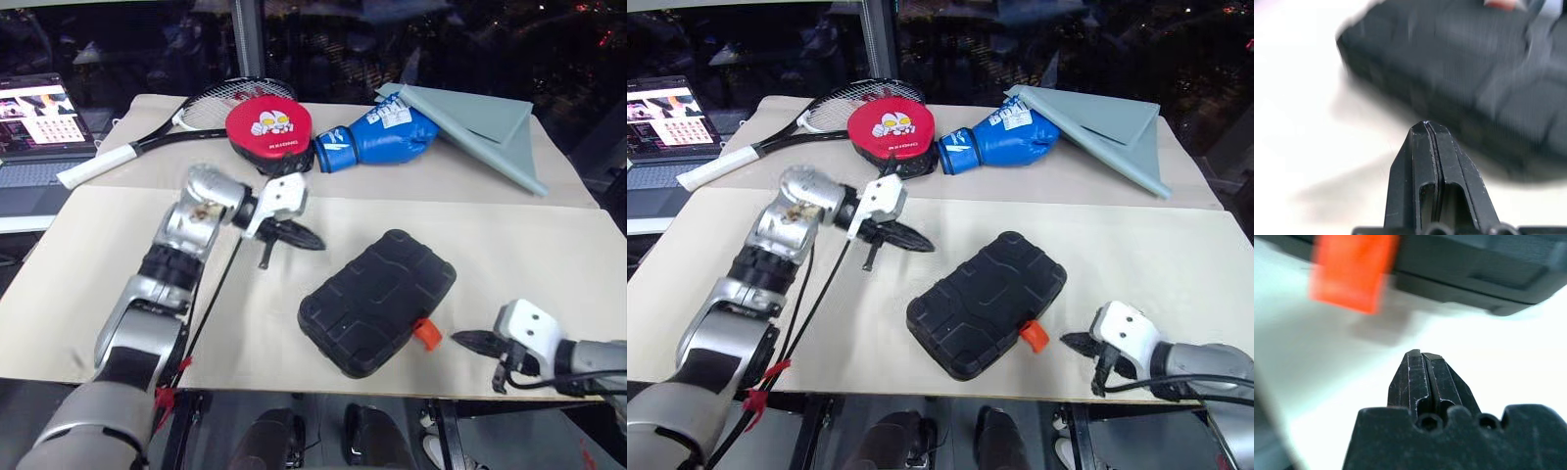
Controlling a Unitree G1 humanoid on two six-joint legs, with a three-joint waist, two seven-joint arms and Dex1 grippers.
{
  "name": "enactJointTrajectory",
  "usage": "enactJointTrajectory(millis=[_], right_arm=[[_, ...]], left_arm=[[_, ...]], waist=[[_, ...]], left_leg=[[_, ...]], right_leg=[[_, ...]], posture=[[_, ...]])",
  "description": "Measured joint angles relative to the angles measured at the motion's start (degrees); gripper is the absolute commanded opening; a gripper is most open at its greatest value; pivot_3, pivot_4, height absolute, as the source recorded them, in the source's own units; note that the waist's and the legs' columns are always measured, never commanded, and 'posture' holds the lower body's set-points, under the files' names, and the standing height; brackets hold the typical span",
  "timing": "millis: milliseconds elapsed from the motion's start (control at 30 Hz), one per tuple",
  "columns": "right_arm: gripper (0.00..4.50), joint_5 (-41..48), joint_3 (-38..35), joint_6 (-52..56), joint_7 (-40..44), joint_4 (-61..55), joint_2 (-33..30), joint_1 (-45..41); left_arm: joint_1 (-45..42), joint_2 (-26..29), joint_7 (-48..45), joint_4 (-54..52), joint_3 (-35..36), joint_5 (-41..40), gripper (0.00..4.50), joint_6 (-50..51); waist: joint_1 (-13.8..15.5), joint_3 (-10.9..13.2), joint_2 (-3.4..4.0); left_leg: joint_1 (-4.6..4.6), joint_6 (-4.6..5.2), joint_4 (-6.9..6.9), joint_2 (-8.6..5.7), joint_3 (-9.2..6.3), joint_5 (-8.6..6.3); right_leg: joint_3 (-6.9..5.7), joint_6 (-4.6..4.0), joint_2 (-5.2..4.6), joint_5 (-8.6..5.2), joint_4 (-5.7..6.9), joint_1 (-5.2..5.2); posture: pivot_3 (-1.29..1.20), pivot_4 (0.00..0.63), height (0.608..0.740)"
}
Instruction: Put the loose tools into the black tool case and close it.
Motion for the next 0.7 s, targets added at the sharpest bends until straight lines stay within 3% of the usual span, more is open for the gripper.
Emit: enactJointTrajectory(millis=[133,267,700], right_arm=[[0.0,1.42,-0.29,3.57,0.64,-4.41,0.07,2.22],[0.0,1.24,2.09,5.75,-1.58,-6.07,1.08,0.63],[0.0,1.96,7.71,12.45,-5.17,-6.71,2.91,-7.47]], left_arm=[[0.03,-5.06,-1.77,0.22,-4.39,-0.29,0.04,-0.39],[1.18,-6.77,-1.6,1.26,-9.27,3.11,0.04,-6.73],[0.78,-9.39,1.63,5.62,-9.4,4.3,0.04,-12.96]], waist=[[-0.27,0.0,0.0],[-0.31,0.0,0.0],[0.01,-0.03,0.02]], left_leg=[[-0.05,0.0,0.05,0.02,0.04,0.01],[0.0,-0.1,0.05,0.06,0.06,-0.02],[0.06,0.13,0.29,0.07,0.02,-0.09]], right_leg=[[0.08,-0.01,0.0,0.0,0.07,-0.06],[0.12,-0.03,0.0,0.02,0.08,-0.02],[0.07,0.04,-0.03,0.07,0.05,0.15]], posture=[[0.0,0.15,0.732],[0.0,0.15,0.732],[0.0,0.15,0.732]])
